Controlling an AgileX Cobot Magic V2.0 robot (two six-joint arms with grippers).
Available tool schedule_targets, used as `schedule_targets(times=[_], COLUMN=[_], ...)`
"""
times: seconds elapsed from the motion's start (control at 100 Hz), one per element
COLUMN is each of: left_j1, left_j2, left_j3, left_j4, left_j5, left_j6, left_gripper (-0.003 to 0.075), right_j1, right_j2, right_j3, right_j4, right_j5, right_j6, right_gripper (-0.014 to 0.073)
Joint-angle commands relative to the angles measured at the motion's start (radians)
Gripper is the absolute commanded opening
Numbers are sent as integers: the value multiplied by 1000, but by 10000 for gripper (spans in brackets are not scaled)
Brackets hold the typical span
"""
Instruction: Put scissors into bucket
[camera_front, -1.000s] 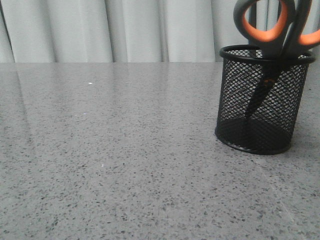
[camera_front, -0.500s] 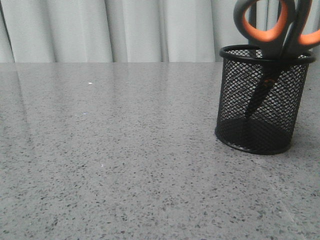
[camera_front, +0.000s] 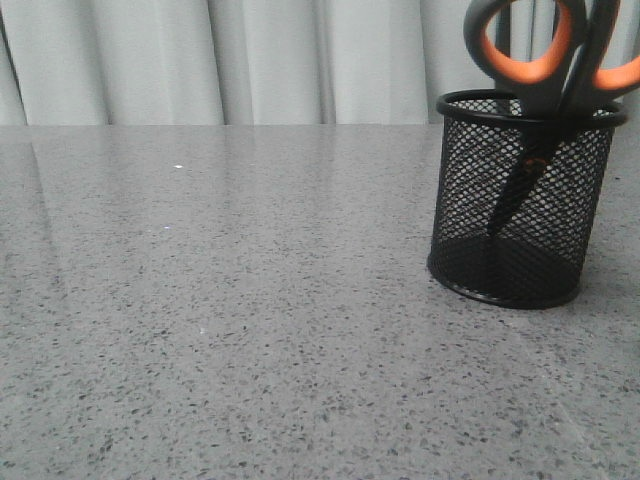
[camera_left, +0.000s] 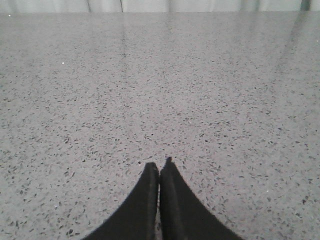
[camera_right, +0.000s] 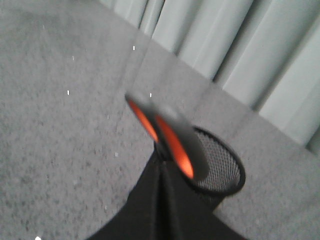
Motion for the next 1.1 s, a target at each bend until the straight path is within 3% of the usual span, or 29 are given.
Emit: schedule_targets(times=[0.0, 0.2, 0.4, 0.57, 0.85, 1.01, 1.09], left_j1=[3, 3, 3, 3, 3, 3, 3], left_j2=[-25, -25, -25, -25, -25, -25, -25], left_j3=[30, 30, 30, 30, 30, 30, 30], left_j4=[-8, -8, -8, -8, -8, -8, -8], left_j5=[-70, -70, -70, -72, -72, -72, -72], left_j6=[-7, -7, -7, -7, -7, -7, -7], left_gripper=[-21, -21, -21, -21, -21, -21, -21], right_j1=[-49, -276, -561, -689, -779, -783, -783], right_j2=[3, 3, 3, -83, -301, -382, -412], right_j3=[11, 37, 177, 341, 337, 337, 337], right_j4=[16, 163, 463, 467, 572, 625, 639], right_j5=[-55, -235, -561, -700, -307, 4, 38], right_j6=[1, -1, -190, -190, -190, -190, -190], right_gripper=[-44, -44, -44, -44, -44, -44, -44])
